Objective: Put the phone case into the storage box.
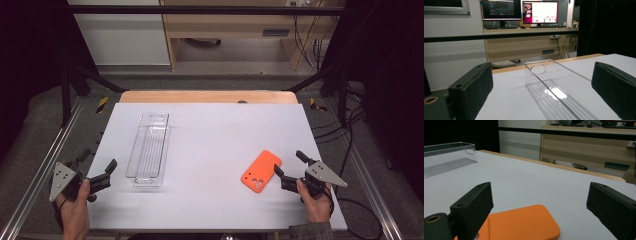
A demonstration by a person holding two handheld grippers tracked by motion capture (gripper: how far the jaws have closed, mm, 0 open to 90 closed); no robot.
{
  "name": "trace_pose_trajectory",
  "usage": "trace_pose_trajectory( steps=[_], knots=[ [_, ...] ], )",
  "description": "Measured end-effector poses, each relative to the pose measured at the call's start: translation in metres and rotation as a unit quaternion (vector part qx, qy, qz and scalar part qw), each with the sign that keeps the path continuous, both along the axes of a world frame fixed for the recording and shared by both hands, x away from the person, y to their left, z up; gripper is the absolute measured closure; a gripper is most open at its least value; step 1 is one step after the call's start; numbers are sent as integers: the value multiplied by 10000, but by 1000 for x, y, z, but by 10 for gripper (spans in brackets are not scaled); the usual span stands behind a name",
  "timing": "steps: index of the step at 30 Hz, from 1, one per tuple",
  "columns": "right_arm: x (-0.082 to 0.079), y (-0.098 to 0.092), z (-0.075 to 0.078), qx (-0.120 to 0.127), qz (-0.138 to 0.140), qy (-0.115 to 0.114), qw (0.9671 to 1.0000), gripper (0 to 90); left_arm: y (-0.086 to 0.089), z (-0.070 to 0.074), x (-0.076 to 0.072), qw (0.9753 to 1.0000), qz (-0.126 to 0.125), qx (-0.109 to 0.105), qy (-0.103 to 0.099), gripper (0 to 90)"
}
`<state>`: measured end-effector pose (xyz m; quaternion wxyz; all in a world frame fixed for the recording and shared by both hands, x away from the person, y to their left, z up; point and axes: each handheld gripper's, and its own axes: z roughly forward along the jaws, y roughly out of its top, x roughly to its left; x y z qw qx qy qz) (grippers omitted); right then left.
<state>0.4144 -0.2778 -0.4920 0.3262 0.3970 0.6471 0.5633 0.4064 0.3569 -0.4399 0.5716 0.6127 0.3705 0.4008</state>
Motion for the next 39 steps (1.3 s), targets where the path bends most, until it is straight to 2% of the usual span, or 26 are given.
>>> trace_pose_trajectory(
  steps=[8, 11, 15, 17, 20, 23, 25, 28, 34, 39],
  knots=[
    [-1, 5, 1, -4, 18, -15, 10000, 56, 5, -1, -3, 10000, 55, -26, -5, 36],
    [0, 8, 0, 67, 37, -25, 10000, 54, 6, -1, -4, 10000, 69, -24, -42, 36],
    [1, 12, 3, 152, 67, -79, 9998, 49, 7, 0, -5, 9998, 102, -136, -78, 35],
    [1, 14, 5, 244, 94, -64, 9996, 48, 7, 0, -7, 9996, 166, -178, -115, 35],
    [3, 16, 10, 332, 188, 103, 9992, 41, 7, 1, -8, 9996, 189, -177, -145, 35],
    [4, 17, 14, 274, 204, 167, 9993, 43, 8, 1, -8, 9995, 195, -209, -128, 35],
    [5, 16, 18, 180, 232, 306, 9991, 44, 8, 1, -9, 9995, 201, -192, -120, 35],
    [6, 13, 18, 42, 286, 473, 9985, 53, 8, 1, -9, 9996, 198, -158, -107, 35],
    [6, 8, 20, -191, 340, 667, 9970, 69, 6, 0, -9, 9997, 203, -72, -78, 35],
    [6, 5, 25, -370, 391, 713, 9960, 82, 6, 0, -10, 9997, 206, -52, -74, 35]
  ],
)
